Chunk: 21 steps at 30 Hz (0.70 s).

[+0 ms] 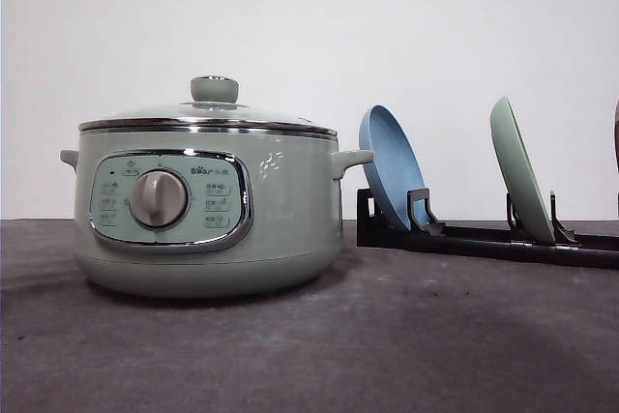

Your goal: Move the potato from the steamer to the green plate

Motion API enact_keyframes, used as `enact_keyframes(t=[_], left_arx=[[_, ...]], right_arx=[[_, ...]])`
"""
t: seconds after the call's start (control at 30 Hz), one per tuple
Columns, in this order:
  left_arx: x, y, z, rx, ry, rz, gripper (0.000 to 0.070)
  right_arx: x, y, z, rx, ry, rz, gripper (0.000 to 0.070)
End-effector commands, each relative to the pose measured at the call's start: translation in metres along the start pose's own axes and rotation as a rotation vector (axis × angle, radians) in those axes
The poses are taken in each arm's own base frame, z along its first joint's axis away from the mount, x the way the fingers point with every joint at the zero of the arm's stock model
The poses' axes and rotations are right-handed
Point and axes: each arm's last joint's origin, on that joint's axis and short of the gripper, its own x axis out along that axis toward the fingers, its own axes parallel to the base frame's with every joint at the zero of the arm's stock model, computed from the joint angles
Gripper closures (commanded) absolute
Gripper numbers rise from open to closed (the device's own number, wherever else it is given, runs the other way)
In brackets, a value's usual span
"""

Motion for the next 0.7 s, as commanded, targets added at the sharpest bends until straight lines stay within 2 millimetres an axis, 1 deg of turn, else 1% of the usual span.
enact_keyframes(t=[0.0, 0.17, 0.33, 0.5, 0.67], left_arx=[[0.000, -0.007, 0.017, 0.065, 0.003, -0.024, 0.0699], [0.006, -0.022, 0.055, 0.088, 0.070, -0.069, 0.0699], [0.010, -0.039, 0.089, 0.091, 0.100, -0.197, 0.0699], [0.011, -0.055, 0.109, 0.111, 0.184, -0.336, 0.0699], [0.012, -0.066, 0.118, 0.192, 0.312, -0.431, 0.0699]], right_arx=[[-0.005, 0.009, 0.014, -0.016, -0.002, 0.017, 0.0696], [-0.011, 0.030, 0.047, -0.092, 0.078, 0.058, 0.0696], [-0.011, 0.049, 0.075, -0.142, 0.173, 0.133, 0.0696], [-0.005, 0.064, 0.097, -0.191, 0.278, 0.226, 0.0696], [0.003, 0.073, 0.112, -0.227, 0.366, 0.306, 0.0696]])
